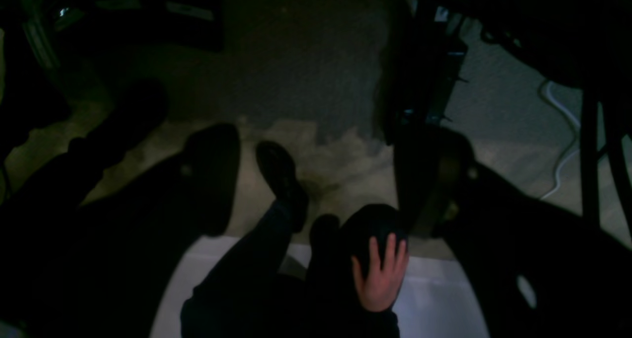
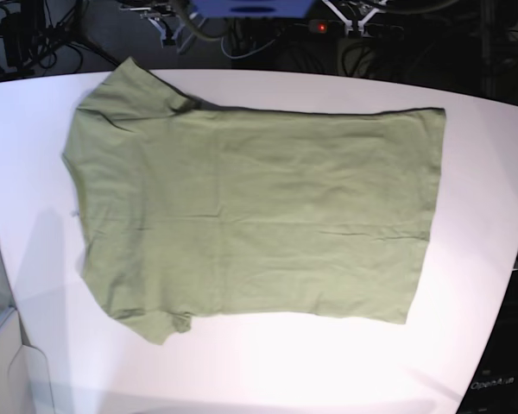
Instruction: Fold the T-shirt properly
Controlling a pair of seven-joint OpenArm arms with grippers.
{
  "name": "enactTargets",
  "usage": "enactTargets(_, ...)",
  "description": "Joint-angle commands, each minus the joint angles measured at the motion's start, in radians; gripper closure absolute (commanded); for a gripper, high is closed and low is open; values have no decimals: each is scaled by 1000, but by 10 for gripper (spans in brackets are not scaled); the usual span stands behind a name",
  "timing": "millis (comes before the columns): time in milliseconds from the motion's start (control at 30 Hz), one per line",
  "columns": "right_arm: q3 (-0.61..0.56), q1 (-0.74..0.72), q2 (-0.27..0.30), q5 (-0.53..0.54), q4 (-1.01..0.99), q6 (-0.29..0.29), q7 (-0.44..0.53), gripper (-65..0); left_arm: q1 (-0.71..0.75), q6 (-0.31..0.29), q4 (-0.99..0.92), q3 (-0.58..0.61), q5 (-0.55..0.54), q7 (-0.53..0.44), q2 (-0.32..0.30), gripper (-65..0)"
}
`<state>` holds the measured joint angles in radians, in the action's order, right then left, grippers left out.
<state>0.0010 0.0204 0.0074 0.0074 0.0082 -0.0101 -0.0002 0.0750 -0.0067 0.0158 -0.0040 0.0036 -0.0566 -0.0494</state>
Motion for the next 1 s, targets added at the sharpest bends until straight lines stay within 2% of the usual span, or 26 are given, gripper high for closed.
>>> enactTargets(0,3,2,7,1,0,11,1,-499,1,1,2,2,0,-1,3,-468)
enactTargets(533,3,2,12,1,0,11,1,-499,1,1,3,2,-1,-2,3,-466)
enactTargets(567,3,2,12,1,0,11,1,-495,1,1,3,-1,-1,-2,3,-448)
enactTargets(600,3,2,12,1,0,11,1,-493,1,1,3,-1,-3,-2,3,-403)
enactTargets(667,3,2,12,1,0,11,1,-480,1,1,22,-4,-4,-2,3,-260)
enactTargets(733,3,2,12,1,0,11,1,-393,1,3,37,-9,-6,-1,3,-82)
enactTargets(767,3,2,12,1,0,12,2,-313,1,3,40,-26,-9,-1,3,-6)
enactTargets(800,3,2,12,1,0,12,9,-232,1,3,40,-38,-12,1,3,0)
enactTargets(833,3,2,12,1,0,14,21,-138,1,3,40,-47,-12,1,3,-23)
enactTargets(900,3,2,13,1,0,14,32,0,1,3,40,-54,-11,1,1,-35)
enactTargets(967,4,2,13,3,0,15,33,-4,1,3,40,-50,-6,1,1,-29)
